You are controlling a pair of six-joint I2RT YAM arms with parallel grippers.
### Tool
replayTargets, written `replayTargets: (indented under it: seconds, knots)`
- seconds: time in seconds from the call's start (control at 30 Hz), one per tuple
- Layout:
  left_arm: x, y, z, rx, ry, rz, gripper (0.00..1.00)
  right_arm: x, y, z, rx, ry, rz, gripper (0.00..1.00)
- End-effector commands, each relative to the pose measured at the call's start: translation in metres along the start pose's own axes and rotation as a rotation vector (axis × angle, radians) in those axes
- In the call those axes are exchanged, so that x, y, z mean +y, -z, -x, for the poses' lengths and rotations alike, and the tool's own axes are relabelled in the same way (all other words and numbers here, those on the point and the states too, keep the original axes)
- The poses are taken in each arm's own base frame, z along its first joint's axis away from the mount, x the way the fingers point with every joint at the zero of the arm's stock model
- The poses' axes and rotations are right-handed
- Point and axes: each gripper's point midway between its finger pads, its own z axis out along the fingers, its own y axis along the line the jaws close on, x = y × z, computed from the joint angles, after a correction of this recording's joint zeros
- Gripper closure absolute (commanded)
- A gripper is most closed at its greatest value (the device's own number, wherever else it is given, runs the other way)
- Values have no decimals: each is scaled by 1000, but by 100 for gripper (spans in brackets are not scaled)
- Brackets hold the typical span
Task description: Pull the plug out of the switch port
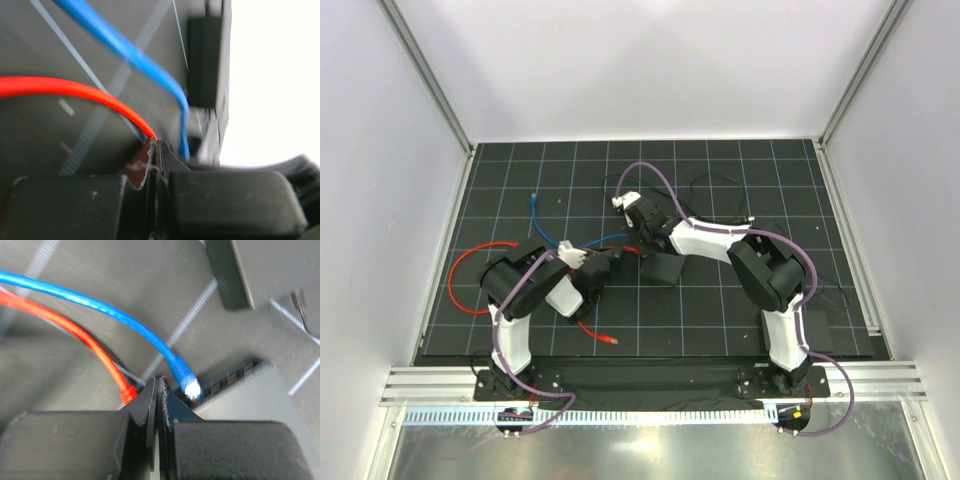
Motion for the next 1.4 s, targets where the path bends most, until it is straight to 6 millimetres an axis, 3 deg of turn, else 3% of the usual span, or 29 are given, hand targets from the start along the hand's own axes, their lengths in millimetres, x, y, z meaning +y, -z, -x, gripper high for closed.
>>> replayTargets:
  seconds: [0.0, 0.17, 0.4, 0.5, 0.53, 0.57, 0.67, 0.73, 0.8, 0.83, 0.97, 1.0, 1.03, 1.07, 1.1, 1.17, 1.2, 1.23, 1.37]
  knots:
    - [-3, -4, 33, -133, -11, -3, 100, -14, 4, -94, 327, 88, -46, 99]
    - [-5, -4, 27, -100, -29, -15, 100, -14, 12, -80, 245, 64, -41, 98]
    - [-8, 7, -7, 24, -102, -41, 100, -8, 31, -41, 42, -21, -9, 82]
    - [-13, 16, -18, 77, -126, -69, 100, -12, 49, -20, -73, -80, -19, 77]
    - [-18, 20, -23, 101, -133, -85, 100, -14, 54, -25, -84, -91, -25, 72]
    - [-18, 26, -31, 127, -151, -94, 100, -19, 65, -10, -153, -117, -38, 70]
    - [-26, 37, -44, 170, -195, -128, 100, -28, 84, -1, -220, -155, -71, 57]
    - [-27, 45, -57, 221, -213, -139, 100, -38, 93, 4, -230, -200, -114, 48]
    - [-28, 49, -65, 252, -225, -147, 100, -55, 101, -4, -183, -233, -196, 45]
    - [-28, 50, -68, 268, -235, -149, 100, -61, 108, 2, -188, -277, -229, 43]
    - [-15, 50, -88, 362, -274, -117, 99, -84, 129, -39, -94, -365, -340, 42]
    - [-13, 49, -92, 378, -281, -111, 99, -87, 142, -40, -124, -404, -331, 40]
    - [-12, 47, -96, 391, -285, -107, 98, -94, 140, -66, -82, -457, -337, 32]
    - [-8, 47, -99, 404, -289, -98, 97, -95, 144, -73, -83, -498, -312, 29]
    - [-1, 46, -103, 423, -297, -87, 96, -95, 142, -96, -47, -522, -294, 28]
    - [0, 43, -110, 446, -297, -88, 96, -96, 152, -99, -86, -636, -209, 28]
    - [3, 44, -116, 474, -300, -84, 96, -94, 151, -116, -63, -664, -188, 27]
    - [0, 42, -120, 484, -295, -93, 96, -89, 154, -111, -87, -701, -121, 27]
    - [10, 43, -126, 517, -283, -73, 97, -80, 143, -126, -65, -756, -52, 27]
